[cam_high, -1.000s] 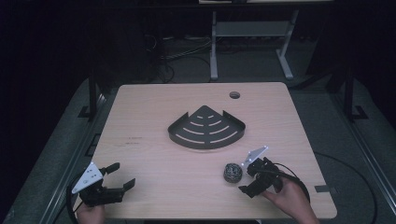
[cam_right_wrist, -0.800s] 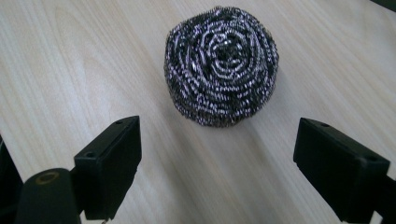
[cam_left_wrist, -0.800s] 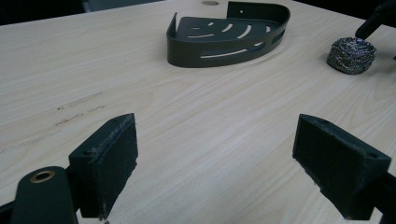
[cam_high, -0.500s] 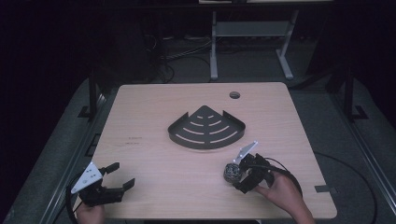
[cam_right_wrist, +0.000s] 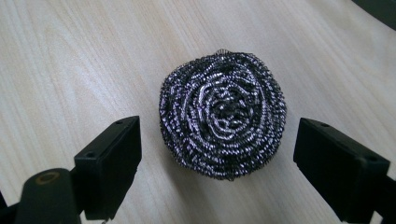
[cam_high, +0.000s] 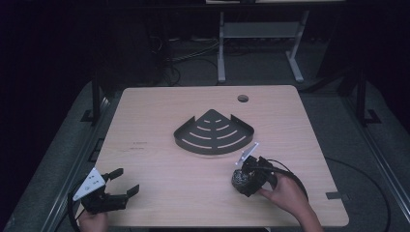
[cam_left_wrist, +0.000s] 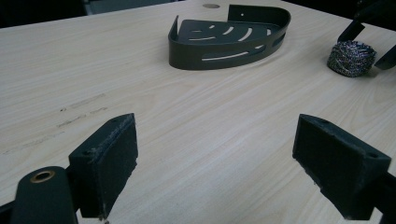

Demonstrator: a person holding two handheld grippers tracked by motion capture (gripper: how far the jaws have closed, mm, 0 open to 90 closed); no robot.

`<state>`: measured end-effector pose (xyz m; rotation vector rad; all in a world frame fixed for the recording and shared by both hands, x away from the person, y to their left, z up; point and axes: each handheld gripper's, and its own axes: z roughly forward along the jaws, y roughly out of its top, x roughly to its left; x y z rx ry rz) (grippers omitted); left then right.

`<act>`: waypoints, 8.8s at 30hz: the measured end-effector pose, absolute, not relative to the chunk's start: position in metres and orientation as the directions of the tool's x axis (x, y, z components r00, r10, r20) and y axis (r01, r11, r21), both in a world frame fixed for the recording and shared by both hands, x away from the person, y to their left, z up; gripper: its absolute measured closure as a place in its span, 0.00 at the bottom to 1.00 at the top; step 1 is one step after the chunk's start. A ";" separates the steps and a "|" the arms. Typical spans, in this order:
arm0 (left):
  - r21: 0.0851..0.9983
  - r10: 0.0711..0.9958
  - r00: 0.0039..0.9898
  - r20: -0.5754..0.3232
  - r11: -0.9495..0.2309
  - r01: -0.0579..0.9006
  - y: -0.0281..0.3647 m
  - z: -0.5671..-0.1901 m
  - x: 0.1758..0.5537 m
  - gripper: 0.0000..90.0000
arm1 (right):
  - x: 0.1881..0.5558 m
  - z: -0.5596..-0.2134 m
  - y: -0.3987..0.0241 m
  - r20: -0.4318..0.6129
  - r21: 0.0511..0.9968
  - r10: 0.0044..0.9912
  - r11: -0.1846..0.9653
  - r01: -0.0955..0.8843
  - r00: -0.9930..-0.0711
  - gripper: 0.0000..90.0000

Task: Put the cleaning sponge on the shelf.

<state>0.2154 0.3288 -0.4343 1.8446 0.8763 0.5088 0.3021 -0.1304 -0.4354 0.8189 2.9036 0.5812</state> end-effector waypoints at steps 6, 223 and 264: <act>0.907 0.760 0.649 -0.039 -0.245 0.342 0.329 -0.434 0.215 0.15 | 0.306 -0.436 -0.124 0.023 0.353 0.508 0.801 0.482 -0.861 0.16; 0.916 0.769 0.637 -0.056 -0.214 0.339 0.334 -0.432 0.216 0.15 | 0.486 -0.436 -0.047 0.126 0.241 0.583 0.767 0.595 -0.803 0.35; 0.913 0.766 0.640 -0.055 -0.222 0.343 0.332 -0.433 0.216 0.15 | 0.470 -0.406 -0.065 0.120 0.317 0.594 0.737 0.597 -0.796 0.21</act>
